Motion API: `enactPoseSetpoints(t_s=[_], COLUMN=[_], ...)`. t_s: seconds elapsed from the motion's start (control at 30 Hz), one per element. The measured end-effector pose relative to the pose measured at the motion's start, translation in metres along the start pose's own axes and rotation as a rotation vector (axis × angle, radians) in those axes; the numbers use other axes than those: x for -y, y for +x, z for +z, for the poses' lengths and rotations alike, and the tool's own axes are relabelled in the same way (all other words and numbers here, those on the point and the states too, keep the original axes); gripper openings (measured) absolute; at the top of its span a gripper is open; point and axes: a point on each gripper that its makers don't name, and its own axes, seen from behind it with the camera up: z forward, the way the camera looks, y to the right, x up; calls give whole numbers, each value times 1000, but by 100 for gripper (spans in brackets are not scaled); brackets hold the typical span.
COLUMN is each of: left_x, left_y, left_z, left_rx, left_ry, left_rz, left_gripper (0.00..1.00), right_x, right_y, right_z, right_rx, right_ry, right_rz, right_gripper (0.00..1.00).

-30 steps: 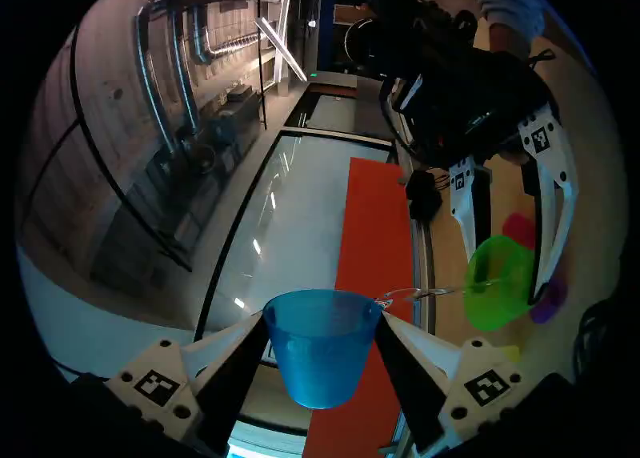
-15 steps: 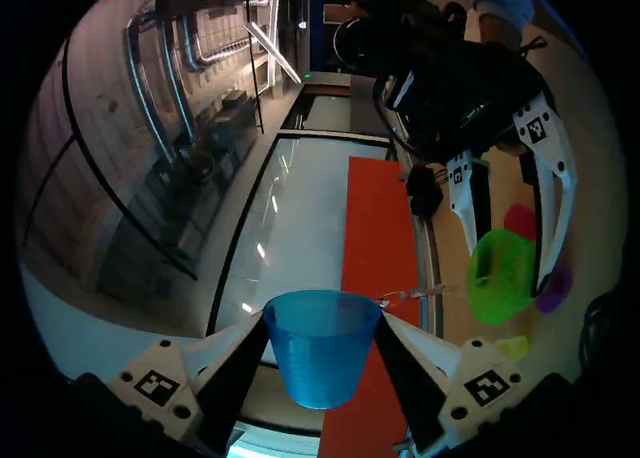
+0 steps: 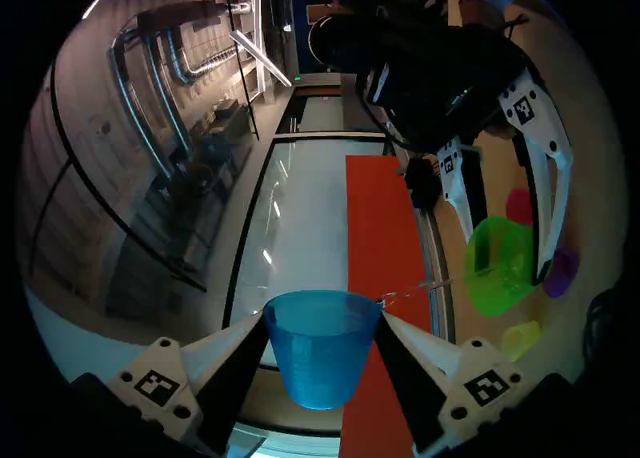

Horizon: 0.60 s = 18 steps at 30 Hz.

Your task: Pour water

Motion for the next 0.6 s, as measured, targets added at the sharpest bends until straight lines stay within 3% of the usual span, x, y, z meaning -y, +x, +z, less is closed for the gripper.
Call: enactPoseSetpoints(t_s=[0.6], left_x=[5], left_y=[10], left_z=[5], left_rx=[-16], left_ry=[32], left_rz=[115], left_gripper=[88], right_x=[-5], right_y=[1], right_z=[1], right_rx=[-8], right_ry=[-10], right_rz=[6], right_gripper=[89])
